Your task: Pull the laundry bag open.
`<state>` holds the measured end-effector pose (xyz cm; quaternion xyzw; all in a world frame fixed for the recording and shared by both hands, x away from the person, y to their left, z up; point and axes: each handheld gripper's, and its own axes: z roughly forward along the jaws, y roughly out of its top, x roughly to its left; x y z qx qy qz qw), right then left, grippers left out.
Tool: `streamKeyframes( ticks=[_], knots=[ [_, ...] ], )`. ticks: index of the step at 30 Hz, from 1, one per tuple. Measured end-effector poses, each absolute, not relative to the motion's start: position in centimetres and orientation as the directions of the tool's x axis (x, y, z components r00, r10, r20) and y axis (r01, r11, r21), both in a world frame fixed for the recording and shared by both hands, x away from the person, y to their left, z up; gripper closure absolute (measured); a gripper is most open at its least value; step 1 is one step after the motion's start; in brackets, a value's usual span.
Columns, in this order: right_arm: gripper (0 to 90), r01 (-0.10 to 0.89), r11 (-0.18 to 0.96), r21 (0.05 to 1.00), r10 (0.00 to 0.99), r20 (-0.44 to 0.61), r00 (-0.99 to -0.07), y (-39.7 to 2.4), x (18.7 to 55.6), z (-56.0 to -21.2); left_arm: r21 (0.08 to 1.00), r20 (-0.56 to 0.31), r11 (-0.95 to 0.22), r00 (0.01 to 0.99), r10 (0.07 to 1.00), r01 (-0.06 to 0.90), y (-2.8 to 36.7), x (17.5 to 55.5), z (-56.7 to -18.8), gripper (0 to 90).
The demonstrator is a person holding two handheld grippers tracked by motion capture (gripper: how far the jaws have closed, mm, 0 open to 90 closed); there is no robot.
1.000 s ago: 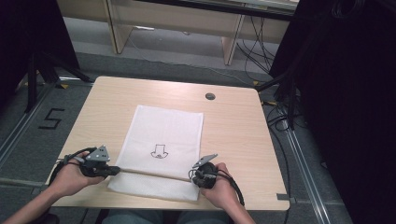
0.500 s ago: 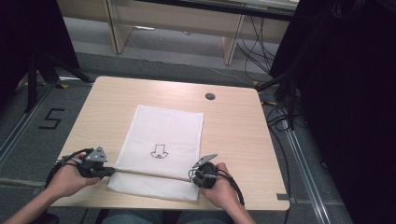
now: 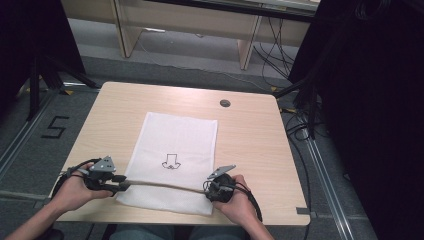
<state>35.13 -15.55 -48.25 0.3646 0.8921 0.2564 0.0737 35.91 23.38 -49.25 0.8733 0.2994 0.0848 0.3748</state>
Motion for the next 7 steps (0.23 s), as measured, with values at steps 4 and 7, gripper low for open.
streamKeyframes(
  ticks=[4,7],
  knots=[
    [69.1,0.602,0.592,0.535,0.693,0.043,-0.72,-15.78,34.95,-47.99,0.731,-0.058,-0.536,0.82,0.569,0.423,23.17,35.98,-49.03,42.5],
    [67.0,0.594,0.571,0.567,0.702,0.038,-0.712,-16.04,34.85,-47.5,0.749,-0.072,-0.51,0.816,0.573,0.423,23.06,36.0,-49.13,36.3]
  ],
)
